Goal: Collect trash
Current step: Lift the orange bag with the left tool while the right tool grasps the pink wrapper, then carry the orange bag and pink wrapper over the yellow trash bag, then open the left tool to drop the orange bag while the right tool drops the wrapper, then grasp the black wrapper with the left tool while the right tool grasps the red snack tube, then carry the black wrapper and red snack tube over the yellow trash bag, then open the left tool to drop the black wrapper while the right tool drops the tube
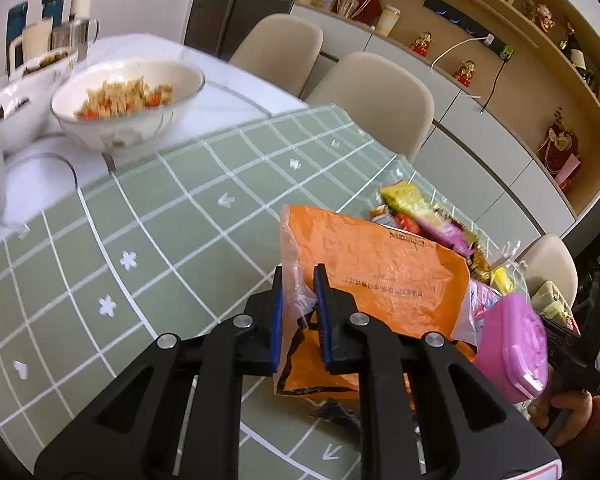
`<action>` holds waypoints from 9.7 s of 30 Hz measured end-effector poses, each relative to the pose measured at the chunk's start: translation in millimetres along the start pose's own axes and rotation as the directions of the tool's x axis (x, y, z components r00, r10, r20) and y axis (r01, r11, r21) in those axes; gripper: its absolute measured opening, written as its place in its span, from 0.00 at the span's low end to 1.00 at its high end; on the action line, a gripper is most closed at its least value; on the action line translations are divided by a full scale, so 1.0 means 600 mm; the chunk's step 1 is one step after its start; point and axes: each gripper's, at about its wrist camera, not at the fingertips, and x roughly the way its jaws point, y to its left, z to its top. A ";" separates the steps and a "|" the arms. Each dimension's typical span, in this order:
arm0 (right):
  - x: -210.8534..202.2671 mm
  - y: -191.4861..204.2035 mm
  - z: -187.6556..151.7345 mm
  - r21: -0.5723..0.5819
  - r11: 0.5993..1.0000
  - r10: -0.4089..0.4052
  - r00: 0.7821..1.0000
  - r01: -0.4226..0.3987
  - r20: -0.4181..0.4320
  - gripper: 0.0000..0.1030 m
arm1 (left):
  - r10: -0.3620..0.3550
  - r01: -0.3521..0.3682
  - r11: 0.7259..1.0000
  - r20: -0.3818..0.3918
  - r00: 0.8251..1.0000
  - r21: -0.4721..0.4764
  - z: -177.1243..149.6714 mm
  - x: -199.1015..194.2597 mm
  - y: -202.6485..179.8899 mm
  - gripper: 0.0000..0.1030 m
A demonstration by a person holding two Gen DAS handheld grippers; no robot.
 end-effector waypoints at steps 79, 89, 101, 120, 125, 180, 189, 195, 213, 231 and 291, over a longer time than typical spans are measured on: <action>-0.180 -0.621 -0.097 0.135 0.989 -0.063 0.998 0.066 -0.022 0.04 | -0.281 0.294 0.953 -0.152 0.947 0.067 -0.062 0.054 -0.785 0.11; -0.236 -0.626 -0.100 0.141 0.990 -0.019 0.997 0.009 0.069 0.32 | -0.298 0.311 0.947 -0.145 0.944 0.084 -0.049 0.047 -0.807 0.11; -0.320 -0.724 -0.133 0.267 0.960 -0.123 0.985 0.088 0.119 0.35 | -0.258 0.317 0.920 -0.253 0.932 0.230 -0.114 0.154 -0.915 0.11; -0.292 -0.695 -0.112 0.221 0.975 -0.027 0.989 -0.006 0.146 0.35 | -0.084 0.204 0.891 -0.295 0.952 0.405 -0.172 0.197 -0.909 0.12; -0.289 -0.686 -0.101 0.201 0.980 -0.026 0.989 -0.004 0.148 0.35 | -0.161 0.261 0.907 -0.300 0.940 0.329 -0.157 0.191 -0.893 0.37; -0.216 -0.031 -0.218 -0.097 0.960 0.250 0.962 -0.261 -0.113 0.50 | 0.076 -0.077 0.997 -0.101 0.992 -0.009 -0.174 -0.084 -0.112 0.17; -0.133 0.063 -0.181 -0.104 0.944 0.300 0.947 -0.312 -0.117 0.50 | 0.023 -0.024 1.000 -0.123 0.992 -0.008 -0.202 -0.156 -0.100 0.17; -0.108 0.131 -0.185 -0.188 0.923 0.308 0.938 -0.335 -0.161 0.50 | 0.032 -0.038 0.998 -0.129 0.991 -0.041 -0.218 -0.169 -0.082 0.17; -0.120 0.179 -0.200 -0.342 0.879 0.269 0.937 -0.333 -0.222 0.34 | 0.024 -0.036 0.996 -0.139 0.990 -0.085 -0.225 -0.175 -0.055 0.17; -0.275 -0.008 -0.153 -0.205 0.954 0.214 0.976 -0.218 -0.042 0.16 | -0.051 0.052 0.999 -0.060 0.997 0.013 -0.194 -0.228 -0.215 0.17; -0.401 -0.725 -0.168 0.333 0.935 -0.174 0.976 0.124 0.127 0.16 | -0.036 0.341 0.823 -0.556 0.830 0.455 -0.258 0.296 -0.980 0.18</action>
